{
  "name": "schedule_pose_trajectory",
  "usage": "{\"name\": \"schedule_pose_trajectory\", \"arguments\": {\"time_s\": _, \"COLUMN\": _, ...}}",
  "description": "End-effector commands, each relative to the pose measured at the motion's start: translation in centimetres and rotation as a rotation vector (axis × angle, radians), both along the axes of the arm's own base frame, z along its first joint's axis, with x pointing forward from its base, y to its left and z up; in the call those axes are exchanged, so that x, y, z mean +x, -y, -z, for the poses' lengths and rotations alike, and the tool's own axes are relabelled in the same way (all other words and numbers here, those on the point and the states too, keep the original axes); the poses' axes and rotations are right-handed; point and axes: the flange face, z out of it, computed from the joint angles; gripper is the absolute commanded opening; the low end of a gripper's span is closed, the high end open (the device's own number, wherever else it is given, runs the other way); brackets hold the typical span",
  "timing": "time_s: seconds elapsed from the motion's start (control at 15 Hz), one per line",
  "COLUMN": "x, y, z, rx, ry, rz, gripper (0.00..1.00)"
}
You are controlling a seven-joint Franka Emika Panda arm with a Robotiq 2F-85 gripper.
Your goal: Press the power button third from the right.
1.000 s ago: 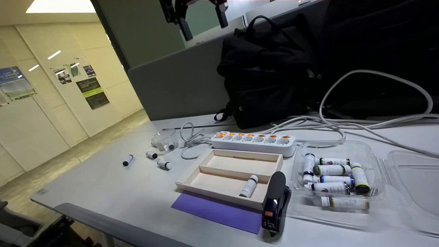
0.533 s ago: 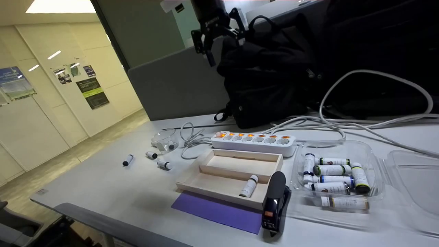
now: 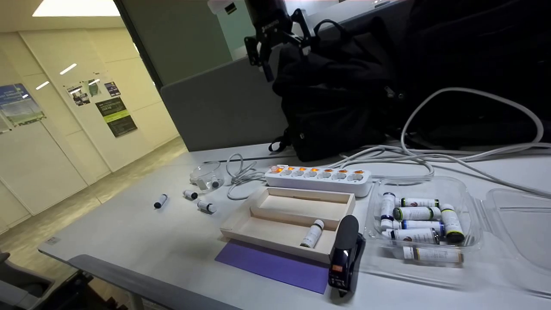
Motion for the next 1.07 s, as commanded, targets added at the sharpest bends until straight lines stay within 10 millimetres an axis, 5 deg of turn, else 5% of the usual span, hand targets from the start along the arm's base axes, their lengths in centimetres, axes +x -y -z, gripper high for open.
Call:
{"name": "schedule_pose_trajectory", "arguments": {"time_s": 0.0, "x": 2.2, "y": -0.2, "z": 2.1, "rx": 0.033, "ry": 0.000, "rz": 0.008, "gripper": 0.75}}
{"name": "schedule_pose_trajectory", "arguments": {"time_s": 0.13, "x": 3.3, "y": -0.7, "z": 4.5, "rx": 0.044, "ry": 0.030, "rz": 0.013, "gripper": 0.67}}
{"name": "schedule_pose_trajectory", "arguments": {"time_s": 0.73, "x": 5.8, "y": -1.9, "z": 14.1, "rx": 0.011, "ry": 0.084, "rz": -0.019, "gripper": 0.03}}
{"name": "schedule_pose_trajectory", "arguments": {"time_s": 1.0, "x": 6.2, "y": -1.3, "z": 16.3, "rx": -0.022, "ry": 0.064, "rz": -0.035, "gripper": 0.00}}
